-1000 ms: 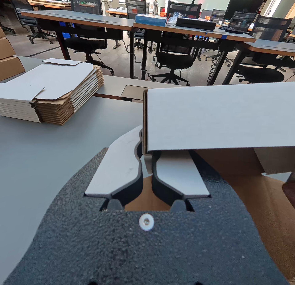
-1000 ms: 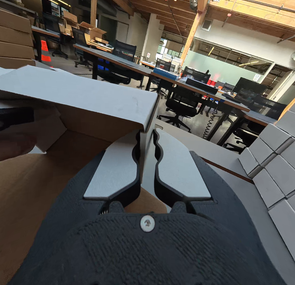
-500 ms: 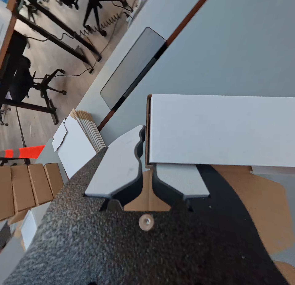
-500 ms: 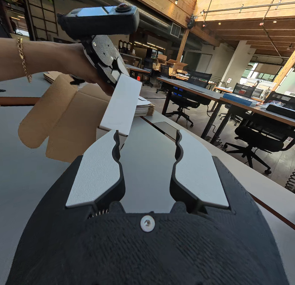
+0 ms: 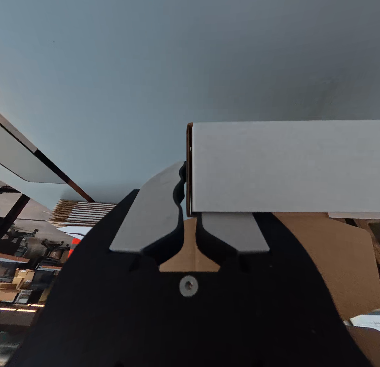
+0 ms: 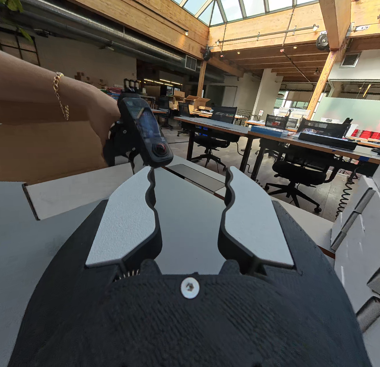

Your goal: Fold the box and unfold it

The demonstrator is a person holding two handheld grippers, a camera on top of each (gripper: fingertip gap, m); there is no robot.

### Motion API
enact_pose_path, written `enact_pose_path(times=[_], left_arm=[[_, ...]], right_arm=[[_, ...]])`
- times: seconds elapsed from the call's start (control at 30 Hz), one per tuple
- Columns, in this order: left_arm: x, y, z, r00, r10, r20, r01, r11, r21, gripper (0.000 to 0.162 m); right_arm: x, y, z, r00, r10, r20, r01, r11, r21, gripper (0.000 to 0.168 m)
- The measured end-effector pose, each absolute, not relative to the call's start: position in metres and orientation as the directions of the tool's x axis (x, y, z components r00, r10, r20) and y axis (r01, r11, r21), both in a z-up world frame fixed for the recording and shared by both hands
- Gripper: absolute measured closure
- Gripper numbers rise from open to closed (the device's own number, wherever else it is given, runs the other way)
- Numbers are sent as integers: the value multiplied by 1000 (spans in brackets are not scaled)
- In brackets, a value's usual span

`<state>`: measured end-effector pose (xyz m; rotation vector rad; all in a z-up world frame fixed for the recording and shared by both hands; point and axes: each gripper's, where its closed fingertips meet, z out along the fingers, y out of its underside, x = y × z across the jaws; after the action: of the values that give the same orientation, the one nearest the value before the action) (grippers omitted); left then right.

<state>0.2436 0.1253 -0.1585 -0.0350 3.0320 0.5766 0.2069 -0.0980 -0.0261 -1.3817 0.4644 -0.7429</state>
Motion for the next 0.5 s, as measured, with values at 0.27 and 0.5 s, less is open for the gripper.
enact_pose_path(times=[0.27, 0.5], left_arm=[[231, 130, -210, -985, 160, 64, 163, 748, 643, 155], [224, 124, -230, -993, 111, 33, 104, 729, 677, 155]], right_arm=[[213, -113, -35, 681, -719, 138, 187, -12, -982, 105], [221, -115, -52, 678, -715, 166, 161, -76, -984, 106]])
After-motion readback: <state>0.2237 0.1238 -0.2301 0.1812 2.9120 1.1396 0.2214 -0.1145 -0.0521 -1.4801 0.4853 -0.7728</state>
